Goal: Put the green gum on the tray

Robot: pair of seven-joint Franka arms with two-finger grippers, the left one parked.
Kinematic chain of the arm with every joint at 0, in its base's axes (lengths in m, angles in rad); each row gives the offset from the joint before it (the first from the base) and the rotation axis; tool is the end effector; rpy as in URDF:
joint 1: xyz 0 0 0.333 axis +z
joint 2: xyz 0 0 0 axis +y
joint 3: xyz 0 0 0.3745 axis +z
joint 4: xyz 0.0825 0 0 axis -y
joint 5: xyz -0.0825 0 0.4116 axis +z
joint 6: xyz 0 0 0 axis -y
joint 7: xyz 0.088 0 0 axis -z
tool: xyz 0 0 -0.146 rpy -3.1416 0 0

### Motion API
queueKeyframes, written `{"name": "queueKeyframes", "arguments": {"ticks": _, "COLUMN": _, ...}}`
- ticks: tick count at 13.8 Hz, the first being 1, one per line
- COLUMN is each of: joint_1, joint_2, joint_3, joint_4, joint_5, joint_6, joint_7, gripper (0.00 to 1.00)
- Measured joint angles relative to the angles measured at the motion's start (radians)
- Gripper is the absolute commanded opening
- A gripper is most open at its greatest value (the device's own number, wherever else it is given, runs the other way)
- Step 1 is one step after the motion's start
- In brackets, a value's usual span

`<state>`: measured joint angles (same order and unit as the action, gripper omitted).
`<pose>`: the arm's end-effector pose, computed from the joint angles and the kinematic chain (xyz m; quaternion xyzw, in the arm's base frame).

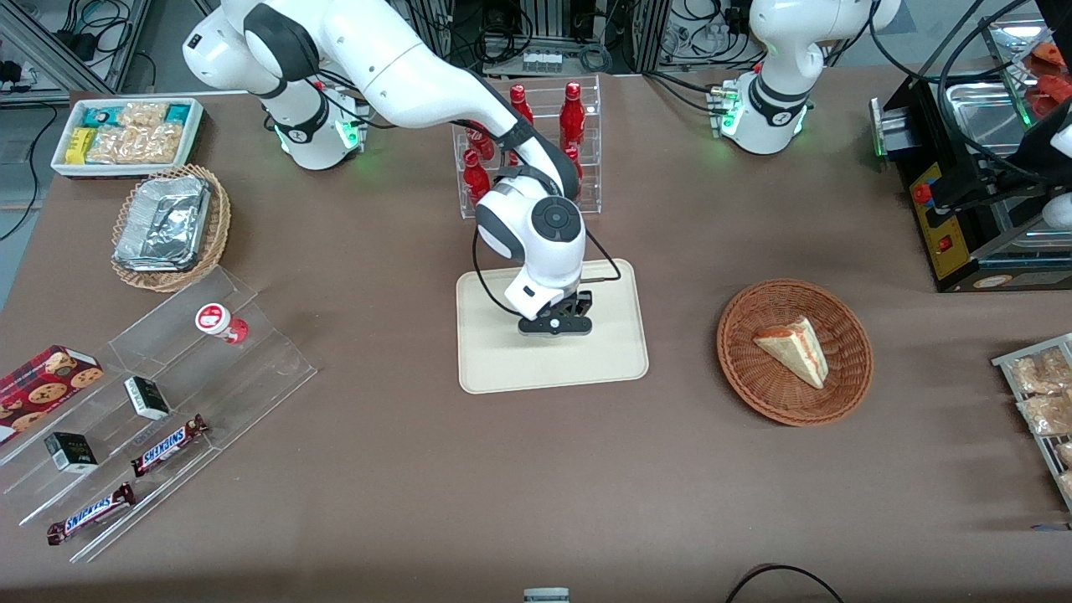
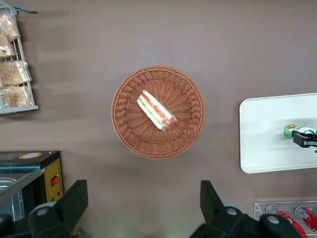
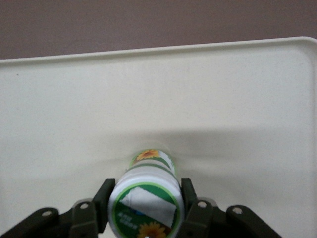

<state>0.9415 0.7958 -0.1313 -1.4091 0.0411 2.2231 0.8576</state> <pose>0.5325 0.5929 0.2181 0.9993 -0.0159 0.0306 0.0110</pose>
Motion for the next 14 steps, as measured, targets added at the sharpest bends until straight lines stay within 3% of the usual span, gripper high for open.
{"name": "queueKeyframes", "arguments": {"ticks": 1, "joint_1": 0.0, "joint_2": 0.0, "joint_3": 0.0, "joint_4": 0.0, "joint_5": 0.0, "joint_6": 0.0, "joint_7": 0.0, "gripper": 0.99}}
{"name": "queueKeyframes", "arguments": {"ticks": 8, "joint_1": -0.018, "joint_2": -0.019, "joint_3": -0.012, "joint_4": 0.004, "joint_5": 0.0, "joint_6": 0.001, "joint_7": 0.001, "gripper": 1.0}}
{"name": "queueKeyframes", "arguments": {"ticks": 14, "joint_1": -0.099, "joint_2": -0.161, "joint_3": -0.015, "joint_4": -0.023, "joint_5": 0.0, "joint_6": -0.041, "joint_7": -0.001, "gripper": 1.0}}
